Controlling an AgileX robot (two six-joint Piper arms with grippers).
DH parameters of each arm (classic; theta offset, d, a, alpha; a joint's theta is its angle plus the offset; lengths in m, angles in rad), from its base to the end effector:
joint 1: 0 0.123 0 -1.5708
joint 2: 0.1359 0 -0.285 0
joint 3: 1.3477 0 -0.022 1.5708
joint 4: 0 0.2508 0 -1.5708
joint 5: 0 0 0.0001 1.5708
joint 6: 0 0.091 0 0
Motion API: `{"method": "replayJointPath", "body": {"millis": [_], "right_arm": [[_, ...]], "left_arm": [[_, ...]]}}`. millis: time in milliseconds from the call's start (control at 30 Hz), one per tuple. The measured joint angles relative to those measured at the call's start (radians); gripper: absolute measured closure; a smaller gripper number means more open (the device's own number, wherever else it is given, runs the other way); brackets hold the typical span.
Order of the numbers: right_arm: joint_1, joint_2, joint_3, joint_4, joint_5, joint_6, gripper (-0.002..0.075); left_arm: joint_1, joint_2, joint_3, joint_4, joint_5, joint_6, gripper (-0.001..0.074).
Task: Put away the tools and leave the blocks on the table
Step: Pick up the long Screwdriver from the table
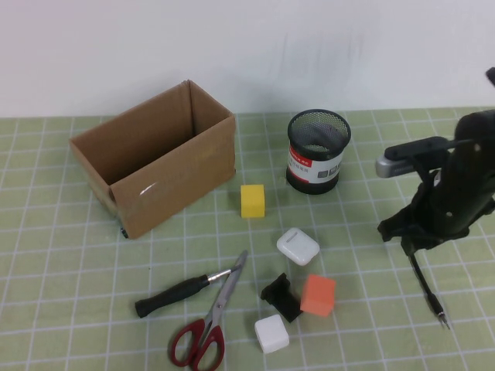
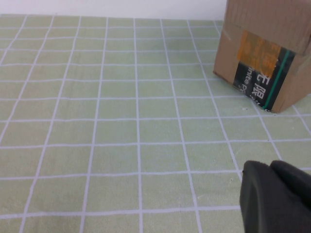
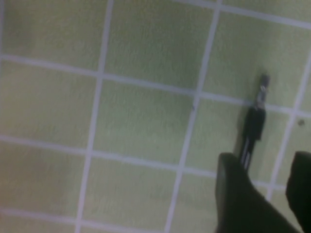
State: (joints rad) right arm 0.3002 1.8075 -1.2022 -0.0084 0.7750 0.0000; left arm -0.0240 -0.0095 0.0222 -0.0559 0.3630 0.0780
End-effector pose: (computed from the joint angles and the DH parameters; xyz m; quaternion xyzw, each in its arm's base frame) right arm 0.3416 0.1052 0.1958 -0.1506 0.9788 0.0174 0.1373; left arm 0.0529 -0.0031 0.1736 0.0259 0.8008 -0.0074 0.5983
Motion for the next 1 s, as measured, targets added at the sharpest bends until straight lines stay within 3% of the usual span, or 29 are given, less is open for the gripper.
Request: {"method": "replayJointPath", "body": {"millis": [433, 500, 600, 1000], "right_arm": [[0.000, 0.086, -0.027, -0.024, -0.045, 0.014, 0.0528], [0.000, 0.091, -0.027, -0.022, -0.043, 0.027, 0.0571], [0.000, 0.092, -0.027, -0.022, -0.041, 0.040, 0.0729], [0.000, 0.017, -0.136, -0.021, 0.023, 0.043, 0.0733]], "left_arm": [[0.000, 0.000, 0.000, 0.000, 0.000, 0.000, 0.0738], [0.000, 0.000, 0.000, 0.000, 0.000, 0.000, 0.0738], [0.000, 0.000, 0.000, 0.000, 0.000, 0.000, 0.0738], [0.000, 0.000, 0.000, 0.000, 0.000, 0.000, 0.0738]]}}
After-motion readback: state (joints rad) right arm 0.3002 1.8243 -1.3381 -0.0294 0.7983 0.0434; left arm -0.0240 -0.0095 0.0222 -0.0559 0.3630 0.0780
